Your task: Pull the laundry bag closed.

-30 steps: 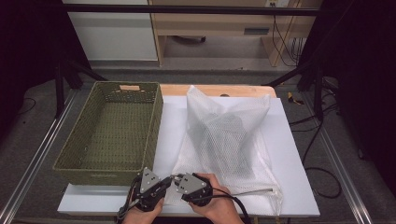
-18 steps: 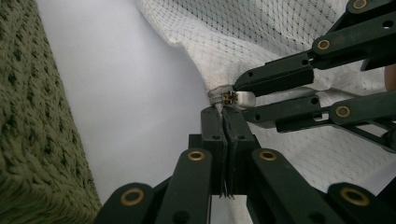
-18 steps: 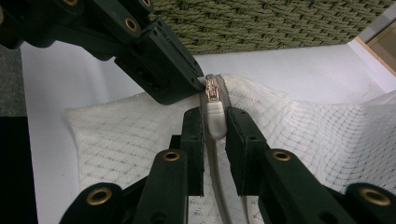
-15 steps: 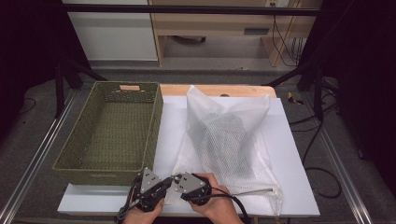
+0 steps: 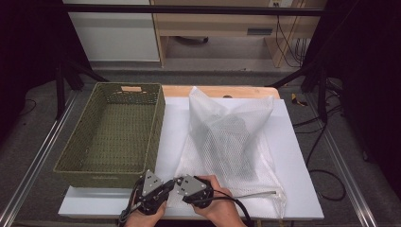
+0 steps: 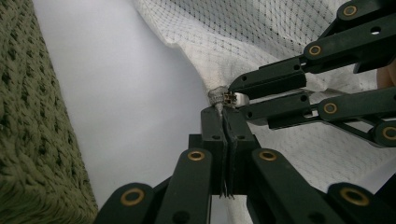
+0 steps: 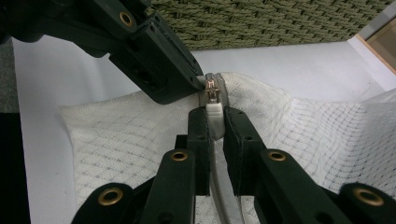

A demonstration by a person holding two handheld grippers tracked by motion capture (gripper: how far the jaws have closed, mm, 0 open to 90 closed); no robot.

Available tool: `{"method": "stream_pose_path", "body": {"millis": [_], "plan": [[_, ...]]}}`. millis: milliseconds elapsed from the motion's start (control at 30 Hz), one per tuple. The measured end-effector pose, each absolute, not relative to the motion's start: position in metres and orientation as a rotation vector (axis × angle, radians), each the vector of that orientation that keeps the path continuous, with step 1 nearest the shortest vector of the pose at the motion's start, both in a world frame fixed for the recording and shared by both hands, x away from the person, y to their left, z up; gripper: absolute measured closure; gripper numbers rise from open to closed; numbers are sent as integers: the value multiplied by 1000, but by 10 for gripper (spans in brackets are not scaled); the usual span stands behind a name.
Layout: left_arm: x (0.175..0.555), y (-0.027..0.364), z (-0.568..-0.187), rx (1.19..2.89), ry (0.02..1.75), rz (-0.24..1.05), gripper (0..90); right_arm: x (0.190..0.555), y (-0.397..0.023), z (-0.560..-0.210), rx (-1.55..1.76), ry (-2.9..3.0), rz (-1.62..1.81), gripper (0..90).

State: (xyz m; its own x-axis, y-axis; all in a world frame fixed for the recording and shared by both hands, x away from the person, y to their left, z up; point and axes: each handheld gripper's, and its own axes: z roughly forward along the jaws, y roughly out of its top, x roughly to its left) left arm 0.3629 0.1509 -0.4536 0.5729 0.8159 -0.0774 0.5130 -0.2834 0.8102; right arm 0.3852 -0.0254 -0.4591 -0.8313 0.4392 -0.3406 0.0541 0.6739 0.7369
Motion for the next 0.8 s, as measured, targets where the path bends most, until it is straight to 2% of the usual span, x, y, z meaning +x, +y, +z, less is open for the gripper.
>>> {"method": "stream_pose_path", "body": {"millis": [800], "plan": [[363,151,-453,1951,1063,446,888,384,-25,-457,395,2396,1015,818]]}}
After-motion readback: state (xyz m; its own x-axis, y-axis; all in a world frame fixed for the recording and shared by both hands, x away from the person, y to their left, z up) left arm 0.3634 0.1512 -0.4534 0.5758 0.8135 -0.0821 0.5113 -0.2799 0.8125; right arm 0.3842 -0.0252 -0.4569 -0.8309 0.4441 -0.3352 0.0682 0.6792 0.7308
